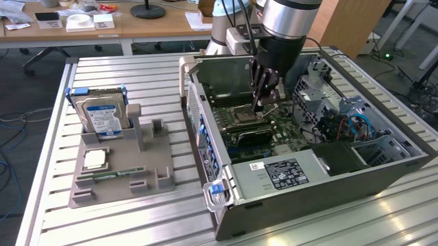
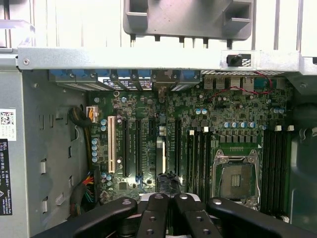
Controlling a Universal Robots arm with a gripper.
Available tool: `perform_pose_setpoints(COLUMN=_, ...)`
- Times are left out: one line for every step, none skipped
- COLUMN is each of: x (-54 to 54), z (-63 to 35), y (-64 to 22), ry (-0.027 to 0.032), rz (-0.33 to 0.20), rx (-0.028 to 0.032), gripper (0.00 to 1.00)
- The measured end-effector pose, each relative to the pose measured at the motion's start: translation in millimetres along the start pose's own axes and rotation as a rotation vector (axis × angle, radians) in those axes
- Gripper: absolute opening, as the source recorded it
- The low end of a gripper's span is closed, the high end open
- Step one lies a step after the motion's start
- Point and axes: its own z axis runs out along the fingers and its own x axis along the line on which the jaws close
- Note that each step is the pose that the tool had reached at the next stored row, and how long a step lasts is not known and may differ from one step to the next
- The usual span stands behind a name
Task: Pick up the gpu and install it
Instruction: 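Press down on the gpu until it lock into place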
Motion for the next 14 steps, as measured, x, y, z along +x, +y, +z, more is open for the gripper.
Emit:
perform_pose_setpoints(x=0.0, z=0.4, y=0.0, ry=-0.0002, rz=0.000, rx=0.0000, gripper=0.11)
perform_pose_setpoints(x=0.0, z=1.7, y=0.0, ry=-0.0002, rz=0.000, rx=0.0001, gripper=0.11)
perform_pose_setpoints(x=0.1, z=3.5, y=0.0, ry=-0.0002, rz=0.000, rx=0.0000, gripper=0.11)
perform_pose_setpoints(x=0.2, z=5.3, y=0.0, ry=-0.0001, rz=0.000, rx=0.0000, gripper=0.11)
perform_pose_setpoints(x=0.2, z=7.0, y=0.0, ry=-0.0001, rz=0.000, rx=-0.0001, gripper=0.11)
perform_pose_setpoints(x=0.3, z=8.8, y=0.0, ry=-0.0001, rz=0.000, rx=0.0000, gripper=0.11)
perform_pose_setpoints(x=0.3, z=10.8, y=0.0, ry=-0.0001, rz=0.000, rx=0.0000, gripper=0.11)
perform_pose_setpoints(x=0.4, z=12.6, y=0.0, ry=-0.0002, rz=0.000, rx=0.0000, gripper=0.11)
perform_pose_setpoints(x=0.4, z=14.4, y=0.0, ry=-0.0002, rz=0.000, rx=0.0000, gripper=0.11)
perform_pose_setpoints(x=0.5, z=16.3, y=0.0, ry=-0.0002, rz=0.000, rx=0.0000, gripper=0.11)
perform_pose_setpoints(x=0.5, z=18.0, y=0.0, ry=-0.0001, rz=0.000, rx=0.0000, gripper=0.11)
perform_pose_setpoints(x=0.6, z=19.8, y=-0.1, ry=-0.0001, rz=0.000, rx=0.0000, gripper=0.11)
perform_pose_setpoints(x=0.6, z=21.6, y=-0.1, ry=-0.0002, rz=0.000, rx=0.0000, gripper=0.11)
perform_pose_setpoints(x=0.7, z=23.5, y=-0.1, ry=-0.0001, rz=0.000, rx=0.0000, gripper=0.11)
